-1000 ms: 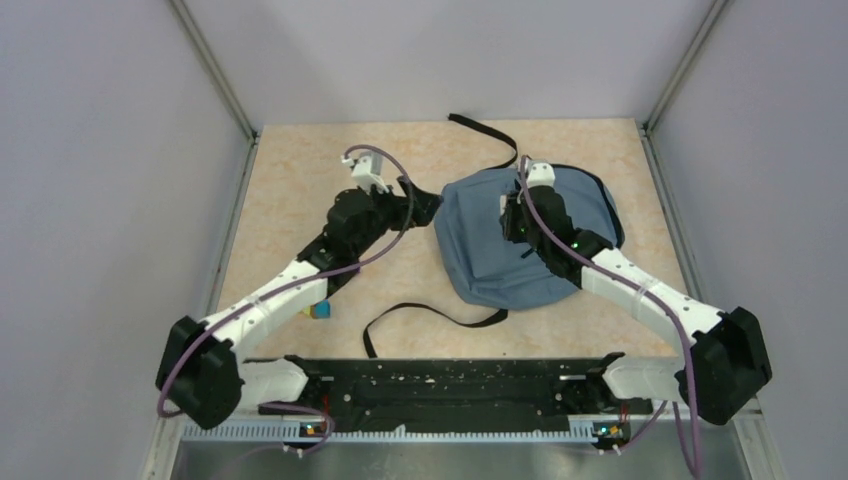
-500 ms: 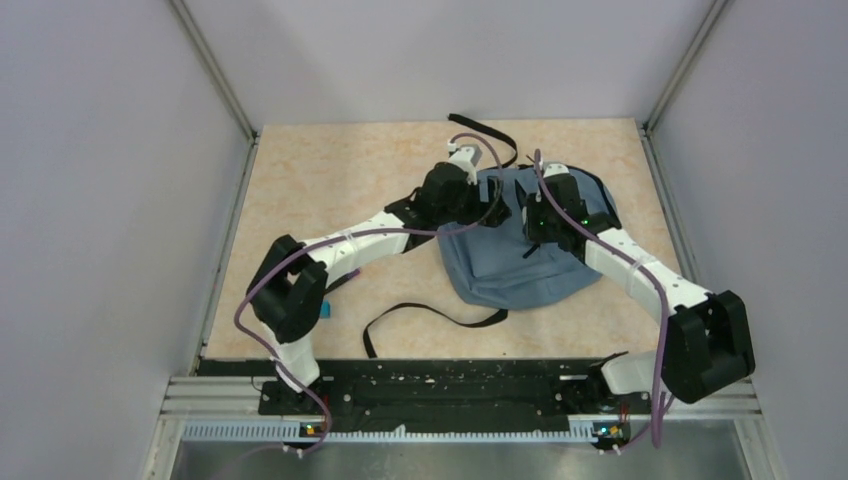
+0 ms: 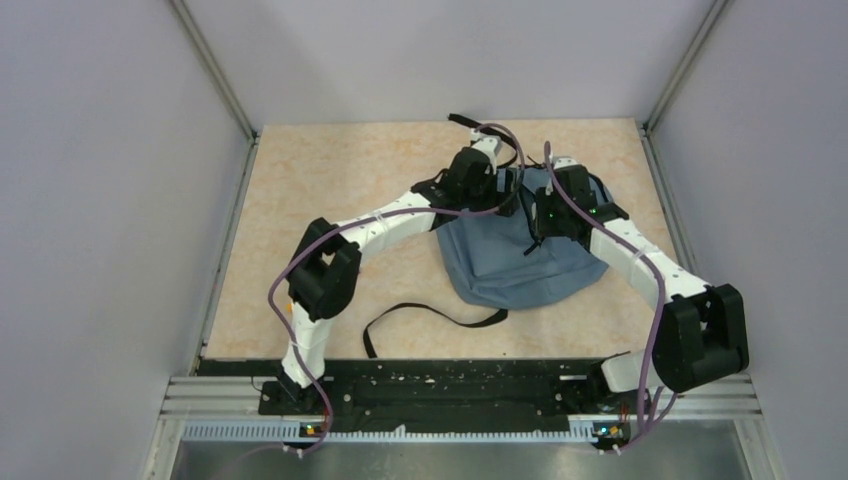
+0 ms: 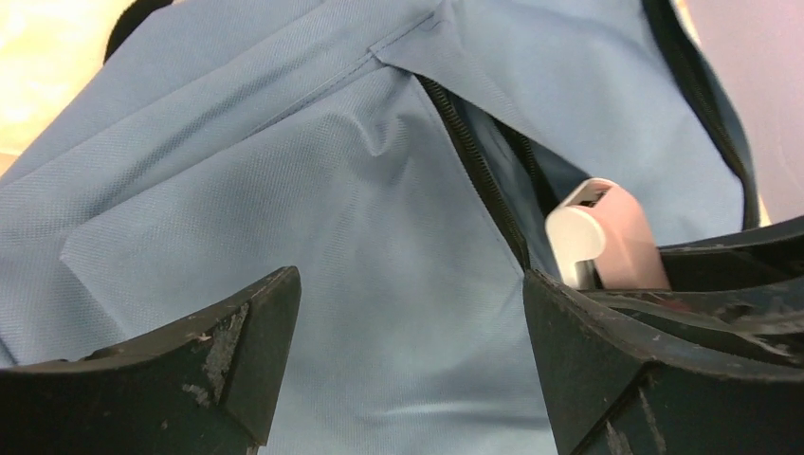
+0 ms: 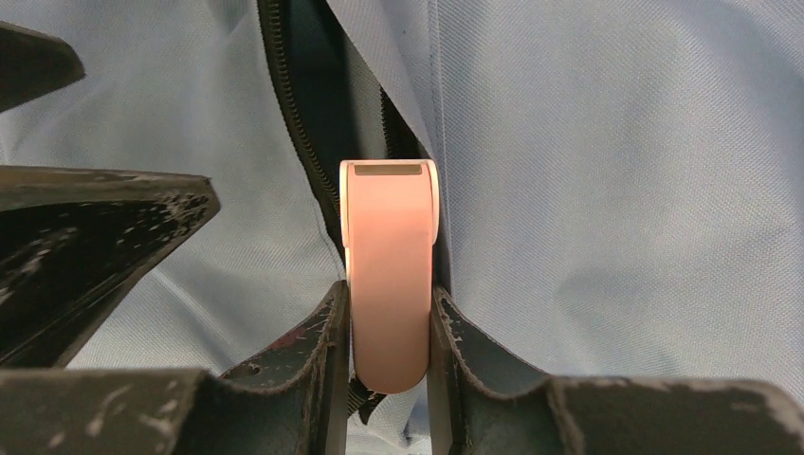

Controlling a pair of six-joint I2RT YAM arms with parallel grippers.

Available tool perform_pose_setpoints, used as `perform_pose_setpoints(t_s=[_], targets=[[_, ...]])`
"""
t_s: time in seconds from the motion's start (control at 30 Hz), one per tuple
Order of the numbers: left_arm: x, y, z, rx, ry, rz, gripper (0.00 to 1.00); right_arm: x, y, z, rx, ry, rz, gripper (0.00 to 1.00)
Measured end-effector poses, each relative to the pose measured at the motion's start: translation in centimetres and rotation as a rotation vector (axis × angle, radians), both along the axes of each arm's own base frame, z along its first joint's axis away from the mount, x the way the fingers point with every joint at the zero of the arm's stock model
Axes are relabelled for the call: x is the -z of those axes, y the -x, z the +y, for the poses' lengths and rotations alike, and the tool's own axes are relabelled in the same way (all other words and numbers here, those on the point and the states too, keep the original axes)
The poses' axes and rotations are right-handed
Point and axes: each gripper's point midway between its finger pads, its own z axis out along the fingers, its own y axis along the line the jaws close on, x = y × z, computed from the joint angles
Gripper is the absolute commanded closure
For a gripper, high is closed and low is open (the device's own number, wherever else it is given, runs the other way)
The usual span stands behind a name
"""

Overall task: Pack the student bag
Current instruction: Place the stationery in the student bag.

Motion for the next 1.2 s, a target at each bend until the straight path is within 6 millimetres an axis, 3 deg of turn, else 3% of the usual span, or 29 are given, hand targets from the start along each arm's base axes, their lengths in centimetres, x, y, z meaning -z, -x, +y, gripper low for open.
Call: perform_pose_setpoints(t_s=[0.23, 0.57, 0.77, 0.9, 1.07, 1.2], targets=[[2.3, -0.8, -0.9, -0.002, -0.031, 0.039, 0.05, 0.0, -0.1, -0.4, -0.001, -0.025, 0.008, 0.99], [2.0, -2.5, -2.9, -0.034, -0.029, 0.014, 0.02, 0.0, -0.3, -0.4, -0.010, -0.060, 0.010, 1.00], [2.4, -3.7, -3.5, -0.073, -0.112, -0.027, 0.05, -0.3, -0.6, -0.3, -0.016, -0.074, -0.004, 1.00], [3.5, -3.5, -2.9, -0.080, -0.183, -0.030, 0.23, -0.3, -0.7, -0.3, -0.018, -0.080, -0.005, 1.00], [4.0, -3.4, -2.2, -0.081, -0.230, -0.035, 0.77, -0.1, -0.7, -0.3, -0.020, -0.089, -0.004, 1.00], [4.4, -3.1, -2.1, -0.073, -0.242, -0.036, 1.00, -0.1, -0.8, -0.2, -0.041, -0.091, -0.006, 1.00]])
